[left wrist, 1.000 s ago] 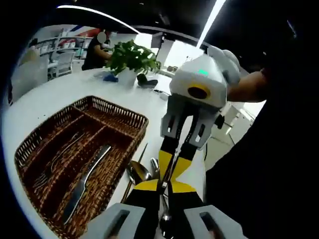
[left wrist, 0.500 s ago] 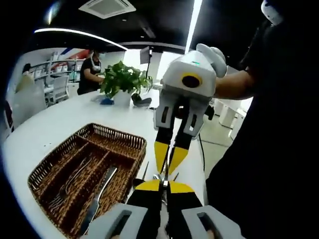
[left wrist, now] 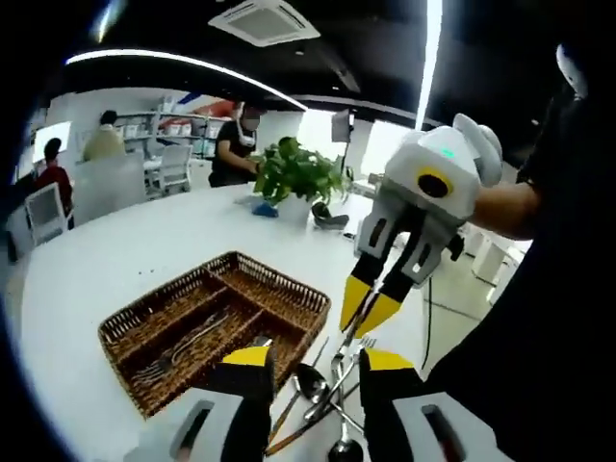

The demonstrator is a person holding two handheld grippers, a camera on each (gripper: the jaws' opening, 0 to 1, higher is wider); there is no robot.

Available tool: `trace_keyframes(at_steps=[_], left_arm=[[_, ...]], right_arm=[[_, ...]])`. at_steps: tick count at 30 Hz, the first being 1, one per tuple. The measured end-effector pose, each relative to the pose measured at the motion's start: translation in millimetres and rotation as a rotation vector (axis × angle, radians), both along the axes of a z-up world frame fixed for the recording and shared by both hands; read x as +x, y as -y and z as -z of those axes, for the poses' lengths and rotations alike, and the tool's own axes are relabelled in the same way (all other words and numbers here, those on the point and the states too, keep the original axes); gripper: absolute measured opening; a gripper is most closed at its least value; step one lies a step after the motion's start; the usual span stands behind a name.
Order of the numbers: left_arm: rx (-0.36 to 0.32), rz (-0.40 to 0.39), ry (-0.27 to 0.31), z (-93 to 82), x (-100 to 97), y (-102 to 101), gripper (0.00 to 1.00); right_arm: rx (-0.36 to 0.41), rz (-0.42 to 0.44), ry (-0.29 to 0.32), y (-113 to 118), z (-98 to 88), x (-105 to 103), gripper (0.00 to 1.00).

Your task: Arrange the knives, forks, and spoons in their matching storage slots by inserting each utensil handle-first until every utensil is classified and aligned in the correct compartment

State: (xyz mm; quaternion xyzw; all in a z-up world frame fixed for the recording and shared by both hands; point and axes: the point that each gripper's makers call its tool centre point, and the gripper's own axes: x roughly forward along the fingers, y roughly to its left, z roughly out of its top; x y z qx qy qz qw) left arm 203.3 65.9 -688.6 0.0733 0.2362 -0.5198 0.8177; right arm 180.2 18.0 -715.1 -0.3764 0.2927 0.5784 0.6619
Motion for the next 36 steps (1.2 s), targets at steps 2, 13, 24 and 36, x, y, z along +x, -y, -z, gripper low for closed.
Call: trace_keyframes(at_steps=[2,13,24,36], left_arm=[[0.015,-0.05,0.002,-5.3,0.3,-10,0.55],[0.052,-0.424,0.143,-55.6,4.6,-96,1.0],[0.034,-0.458,0.18,-77.0,-1.4,-128,1.0],[-0.032,-0.432,0.195,-102.0,9.4,-190,1.0]], right_arm=[[-0.027,0.012,0.03,2,-7.2,2,0.0],[-0.079,0.013,0.125,7,-23.3,-3,0.0],[-0.099,0.004,0.152,-5,-41.6,6,0.0],[-0.117,0.044,0.177,-41,-74.1,25,0.0]])
